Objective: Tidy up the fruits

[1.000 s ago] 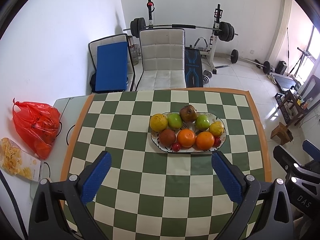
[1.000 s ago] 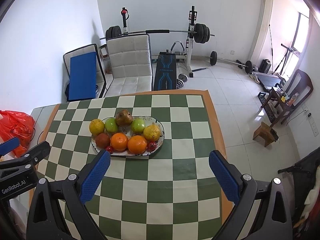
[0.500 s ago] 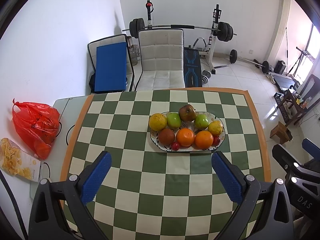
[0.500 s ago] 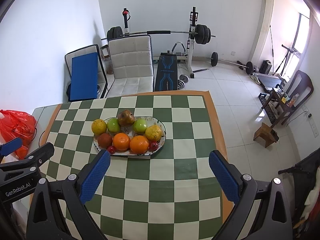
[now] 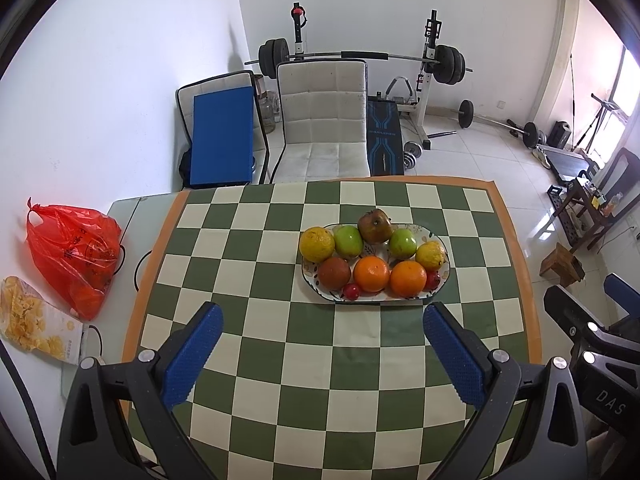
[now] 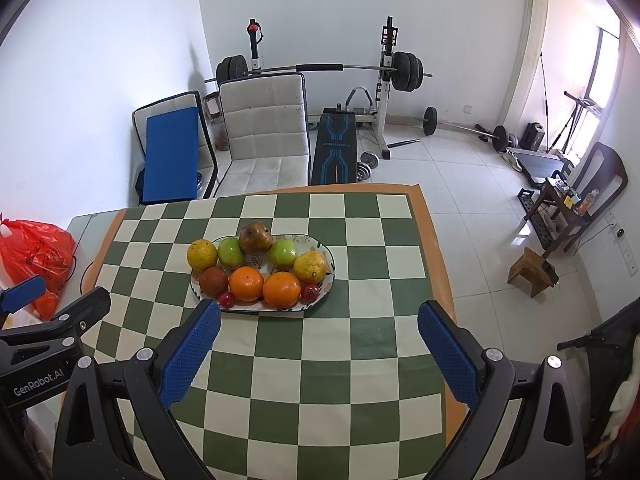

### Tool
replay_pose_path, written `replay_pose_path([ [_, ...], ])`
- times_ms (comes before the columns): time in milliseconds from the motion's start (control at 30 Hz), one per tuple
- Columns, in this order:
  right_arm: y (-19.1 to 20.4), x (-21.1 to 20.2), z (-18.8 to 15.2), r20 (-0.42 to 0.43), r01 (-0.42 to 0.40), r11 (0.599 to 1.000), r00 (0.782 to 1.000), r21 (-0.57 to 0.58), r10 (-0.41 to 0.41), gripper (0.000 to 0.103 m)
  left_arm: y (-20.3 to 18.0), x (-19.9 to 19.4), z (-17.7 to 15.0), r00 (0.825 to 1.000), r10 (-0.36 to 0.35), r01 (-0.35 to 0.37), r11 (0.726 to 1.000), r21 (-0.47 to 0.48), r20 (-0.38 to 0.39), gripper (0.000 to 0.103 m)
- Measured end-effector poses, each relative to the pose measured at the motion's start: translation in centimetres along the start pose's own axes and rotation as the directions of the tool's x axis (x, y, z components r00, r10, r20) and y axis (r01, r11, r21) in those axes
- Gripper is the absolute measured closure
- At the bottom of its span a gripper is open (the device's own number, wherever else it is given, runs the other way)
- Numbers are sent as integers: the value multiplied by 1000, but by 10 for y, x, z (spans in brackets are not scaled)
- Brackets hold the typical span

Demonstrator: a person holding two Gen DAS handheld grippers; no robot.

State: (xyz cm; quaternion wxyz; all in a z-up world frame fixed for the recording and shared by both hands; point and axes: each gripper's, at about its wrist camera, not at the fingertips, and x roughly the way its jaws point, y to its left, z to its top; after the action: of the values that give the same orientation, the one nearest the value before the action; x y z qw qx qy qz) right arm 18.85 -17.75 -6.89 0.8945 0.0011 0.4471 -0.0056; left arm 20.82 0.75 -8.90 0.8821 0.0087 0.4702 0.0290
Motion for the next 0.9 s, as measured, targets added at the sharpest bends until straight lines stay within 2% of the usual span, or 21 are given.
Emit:
replay_pose_path([
  [900, 2, -18, 1, 9, -1, 1000, 1000, 4, 1, 2, 5, -12, -2, 1000, -11, 11, 1000, 1, 11, 0],
])
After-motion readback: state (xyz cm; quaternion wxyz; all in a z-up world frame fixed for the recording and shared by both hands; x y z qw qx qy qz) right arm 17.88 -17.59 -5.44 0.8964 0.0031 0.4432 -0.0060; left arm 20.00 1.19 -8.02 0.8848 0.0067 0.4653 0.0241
